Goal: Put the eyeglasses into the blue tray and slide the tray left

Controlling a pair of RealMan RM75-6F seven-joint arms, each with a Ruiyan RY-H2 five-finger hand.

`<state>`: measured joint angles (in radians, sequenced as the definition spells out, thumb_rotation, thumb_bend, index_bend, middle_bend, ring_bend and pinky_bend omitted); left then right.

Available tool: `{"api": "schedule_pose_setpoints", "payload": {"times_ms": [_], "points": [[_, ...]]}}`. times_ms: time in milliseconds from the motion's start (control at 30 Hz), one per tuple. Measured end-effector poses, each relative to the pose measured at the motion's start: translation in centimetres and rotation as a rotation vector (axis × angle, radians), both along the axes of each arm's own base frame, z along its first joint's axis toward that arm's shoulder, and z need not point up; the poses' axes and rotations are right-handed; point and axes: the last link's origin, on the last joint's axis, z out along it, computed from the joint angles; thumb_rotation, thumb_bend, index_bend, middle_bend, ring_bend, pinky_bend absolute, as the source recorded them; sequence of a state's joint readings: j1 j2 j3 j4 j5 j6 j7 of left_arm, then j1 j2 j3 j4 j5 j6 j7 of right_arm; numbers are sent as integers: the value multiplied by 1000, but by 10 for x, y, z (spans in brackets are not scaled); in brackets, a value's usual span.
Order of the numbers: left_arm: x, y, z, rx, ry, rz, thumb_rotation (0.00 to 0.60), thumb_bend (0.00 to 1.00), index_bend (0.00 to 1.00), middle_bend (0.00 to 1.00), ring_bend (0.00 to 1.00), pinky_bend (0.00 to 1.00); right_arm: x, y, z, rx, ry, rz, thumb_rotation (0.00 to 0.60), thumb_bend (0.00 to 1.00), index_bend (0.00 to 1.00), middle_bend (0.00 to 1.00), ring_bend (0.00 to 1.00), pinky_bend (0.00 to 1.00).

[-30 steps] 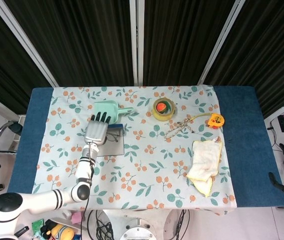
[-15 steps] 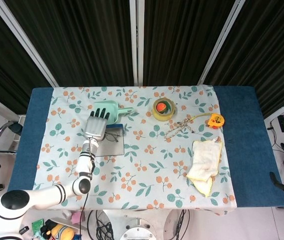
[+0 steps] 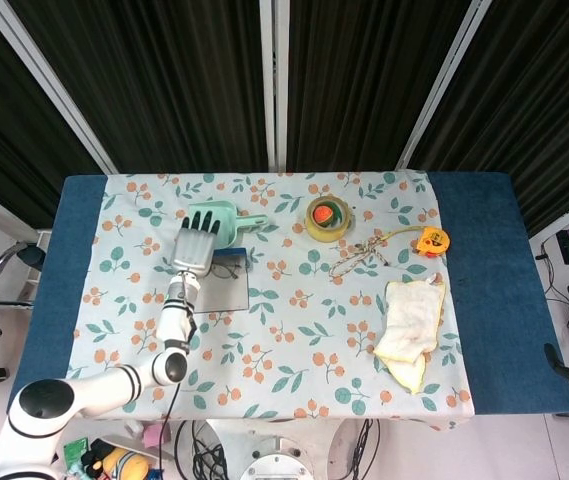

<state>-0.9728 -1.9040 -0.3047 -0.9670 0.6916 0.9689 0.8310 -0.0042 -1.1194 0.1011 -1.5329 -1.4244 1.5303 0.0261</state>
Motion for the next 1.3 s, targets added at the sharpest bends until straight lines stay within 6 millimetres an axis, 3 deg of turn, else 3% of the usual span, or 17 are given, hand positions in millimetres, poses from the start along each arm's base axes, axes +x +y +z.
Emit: {"api": "schedule_pose_setpoints", "payload": {"times_ms": [367, 633, 800, 933, 1133, 1300], "points": [[-7, 7, 0, 40, -45, 84, 600, 212, 133, 45, 54, 160, 0, 1, 2, -5, 0, -1, 600, 220, 0, 0, 0, 0], [-4, 0, 6, 34, -87, 69, 600, 227, 133, 46, 54, 161, 1, 0, 0, 2, -3, 5, 600, 220, 0, 0, 0, 0], [0, -21, 14, -5, -153, 38, 600, 212, 135, 49, 54, 161, -1, 0, -1, 6, -2, -2, 600, 220, 0, 0, 0, 0], [-1, -51, 24, -45, -213, 3, 600, 204, 156, 63, 54, 159, 0, -1, -4, 15, -5, -1, 600, 220, 0, 0, 0, 0], [-31, -107, 34, -93, -274, -7, 600, 187, 166, 65, 54, 159, 2, 0, -11, 35, -8, 6, 600, 219, 0, 0, 0, 0], [-40, -115, 31, -106, -274, 12, 600, 186, 170, 65, 54, 158, 2, 1, -12, 35, -6, 6, 600, 220, 0, 0, 0, 0]]}}
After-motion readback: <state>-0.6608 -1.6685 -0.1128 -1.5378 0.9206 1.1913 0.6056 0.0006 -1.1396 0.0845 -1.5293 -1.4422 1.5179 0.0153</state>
